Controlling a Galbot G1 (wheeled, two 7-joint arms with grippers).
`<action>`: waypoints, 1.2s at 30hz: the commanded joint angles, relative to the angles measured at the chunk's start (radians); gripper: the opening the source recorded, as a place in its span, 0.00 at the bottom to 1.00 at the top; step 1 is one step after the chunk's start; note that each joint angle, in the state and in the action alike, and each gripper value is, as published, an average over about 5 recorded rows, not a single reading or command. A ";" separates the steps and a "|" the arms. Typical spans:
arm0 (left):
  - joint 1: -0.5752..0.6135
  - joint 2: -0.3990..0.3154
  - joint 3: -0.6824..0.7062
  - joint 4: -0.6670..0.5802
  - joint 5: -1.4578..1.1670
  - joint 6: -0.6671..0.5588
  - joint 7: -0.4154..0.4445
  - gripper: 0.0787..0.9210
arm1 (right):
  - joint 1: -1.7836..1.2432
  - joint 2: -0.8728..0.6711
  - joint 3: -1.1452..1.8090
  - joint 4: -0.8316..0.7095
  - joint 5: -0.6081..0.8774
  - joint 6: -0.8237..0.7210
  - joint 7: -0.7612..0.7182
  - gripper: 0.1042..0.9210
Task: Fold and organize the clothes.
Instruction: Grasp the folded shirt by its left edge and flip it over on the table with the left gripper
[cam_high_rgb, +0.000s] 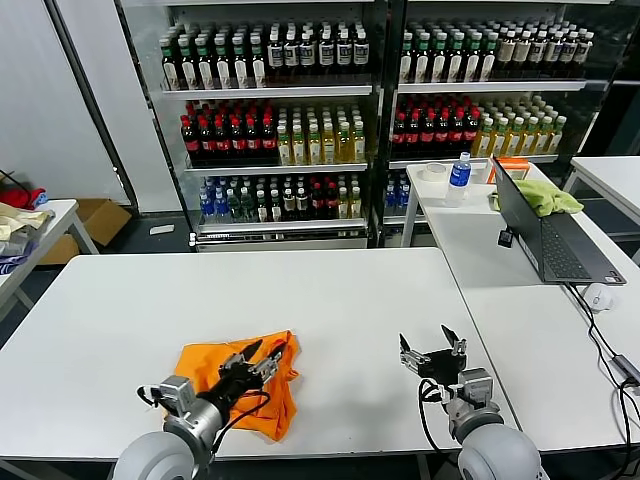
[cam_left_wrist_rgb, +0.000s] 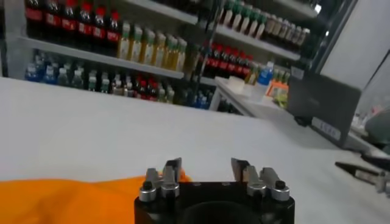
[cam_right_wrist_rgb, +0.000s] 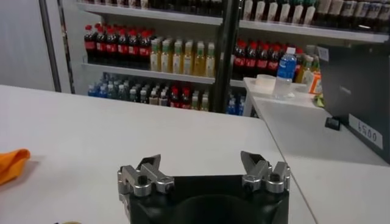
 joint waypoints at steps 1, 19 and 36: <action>0.116 0.111 -0.254 0.035 0.033 -0.042 -0.023 0.66 | 0.016 0.002 -0.002 0.000 0.002 0.002 -0.003 0.88; 0.177 0.060 -0.246 0.153 0.091 0.054 -0.148 0.88 | 0.001 -0.003 0.013 0.000 0.001 0.011 -0.006 0.88; 0.147 0.036 -0.201 0.186 0.088 0.021 -0.094 0.75 | 0.010 0.003 0.005 -0.007 -0.001 0.010 -0.005 0.88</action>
